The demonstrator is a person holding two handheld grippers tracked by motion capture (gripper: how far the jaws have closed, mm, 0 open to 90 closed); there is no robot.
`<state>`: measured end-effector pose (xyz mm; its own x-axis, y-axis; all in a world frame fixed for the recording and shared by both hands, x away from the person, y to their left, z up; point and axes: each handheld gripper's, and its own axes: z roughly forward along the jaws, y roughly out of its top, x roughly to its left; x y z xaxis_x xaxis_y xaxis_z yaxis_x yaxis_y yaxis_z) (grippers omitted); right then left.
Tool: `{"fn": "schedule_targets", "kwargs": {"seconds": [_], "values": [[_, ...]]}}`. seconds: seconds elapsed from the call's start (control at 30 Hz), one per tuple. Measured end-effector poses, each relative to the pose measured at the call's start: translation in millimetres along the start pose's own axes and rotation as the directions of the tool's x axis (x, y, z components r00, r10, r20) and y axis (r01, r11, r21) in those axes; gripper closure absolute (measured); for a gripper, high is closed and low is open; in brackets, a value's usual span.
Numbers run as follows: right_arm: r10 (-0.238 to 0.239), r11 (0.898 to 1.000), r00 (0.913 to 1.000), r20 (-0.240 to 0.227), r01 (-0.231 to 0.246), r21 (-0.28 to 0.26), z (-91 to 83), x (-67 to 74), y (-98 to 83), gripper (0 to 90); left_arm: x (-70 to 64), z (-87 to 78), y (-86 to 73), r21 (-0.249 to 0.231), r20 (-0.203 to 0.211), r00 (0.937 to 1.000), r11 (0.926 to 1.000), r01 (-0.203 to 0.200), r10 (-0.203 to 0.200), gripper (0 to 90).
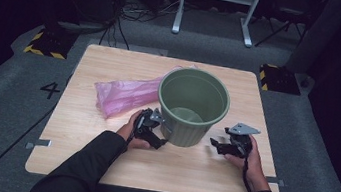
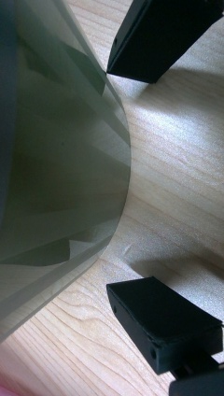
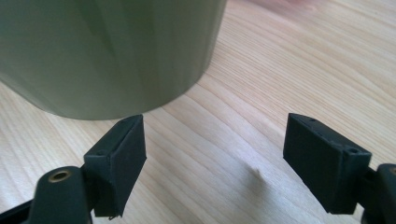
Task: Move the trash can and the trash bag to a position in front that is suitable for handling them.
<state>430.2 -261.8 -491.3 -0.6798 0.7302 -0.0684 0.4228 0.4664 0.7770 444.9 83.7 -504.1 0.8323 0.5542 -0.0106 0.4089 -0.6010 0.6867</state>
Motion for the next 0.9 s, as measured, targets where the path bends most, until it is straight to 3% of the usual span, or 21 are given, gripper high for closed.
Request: {"fn": "schedule_targets", "kwargs": {"seconds": [0.13,0.23,0.27,0.33,0.43,0.5,0.6,0.63,0.67,0.73,0.8,0.9], "values": [[0.014,1.0,0.9998,0.011,-0.014,0.016,0.9,-5.6,-4.7,21.4,1.3,-4.3,-3.4,0.008,0.018,0.9994,0.9995,-0.031,0.031,0.9],[0.023,0.999,0.9996,0.014,-0.023,0.026,1.8,-8.5,-7.4,21.1,2.3,-7.1,-6.5,0.008,0.016,0.9996,0.9997,-0.024,0.024,0.9],[0.029,0.999,0.9995,0.014,-0.029,0.031,2.4,-9.9,-8.7,21.1,3.4,-12.6,-8.7,0.036,-0.001,0.9999,0.9993,-0.012,0.012,1.0],[0.03,0.999,0.9994,0.015,-0.031,0.04,3.8,-11.3,-10.4,21.1,4.8,-17.5,-10.8,0.04,-0.014,0.9999,0.9992,-0.008,0.008,4.2],[0.036,0.998,0.9993,0.013,-0.036,0.043,4.3,-11.9,-11.3,21.1,6.3,-31.0,-18.1,0.031,-0.022,0.9995,0.9993,-0.022,0.022,21.4],[0.035,0.998,0.9993,0.016,-0.036,0.044,4.1,-11.5,-11.6,21.0,8.6,-40.6,-22.8,0.023,-0.047,0.9985,0.9994,-0.027,0.029,14.6],[0.039,0.998,0.9991,0.015,-0.04,0.043,3.5,-12.2,-12.1,21.0,14.0,-55.0,-28.5,-0.004,-0.083,0.9965,0.9999,-0.014,0.014,18.3],[0.039,0.998,0.9991,0.016,-0.04,0.043,3.4,-12.4,-12.3,21.0,19.0,-66.7,-33.5,-0.015,-0.131,0.9914,0.9999,-0.003,0.001,15.3],[0.039,0.998,0.9991,0.017,-0.04,0.044,3.0,-12.7,-12.6,21.0,21.8,-71.8,-36.0,-0.019,-0.152,0.9883,0.9998,0.002,-0.004,16.9],[0.041,0.998,0.999,0.02,-0.041,0.047,1.6,-13.9,-13.9,20.9,30.6,-86.0,-44.1,-0.043,-0.192,0.98,0.9981,0.044,-0.052,18.0],[0.047,0.998,0.9986,0.025,-0.048,0.047,-0.3,-15.8,-15.6,21.0,41.3,-99.9,-54.6,-0.074,-0.245,0.9634,0.9928,0.094,-0.109,16.6],[0.062,0.997,0.9976,0.032,-0.063,0.049,-2.7,-18.9,-17.8,21.3,56.0,-115.8,-69.1,-0.113,-0.29,0.9381,0.9801,0.163,-0.19,16.3]]}}
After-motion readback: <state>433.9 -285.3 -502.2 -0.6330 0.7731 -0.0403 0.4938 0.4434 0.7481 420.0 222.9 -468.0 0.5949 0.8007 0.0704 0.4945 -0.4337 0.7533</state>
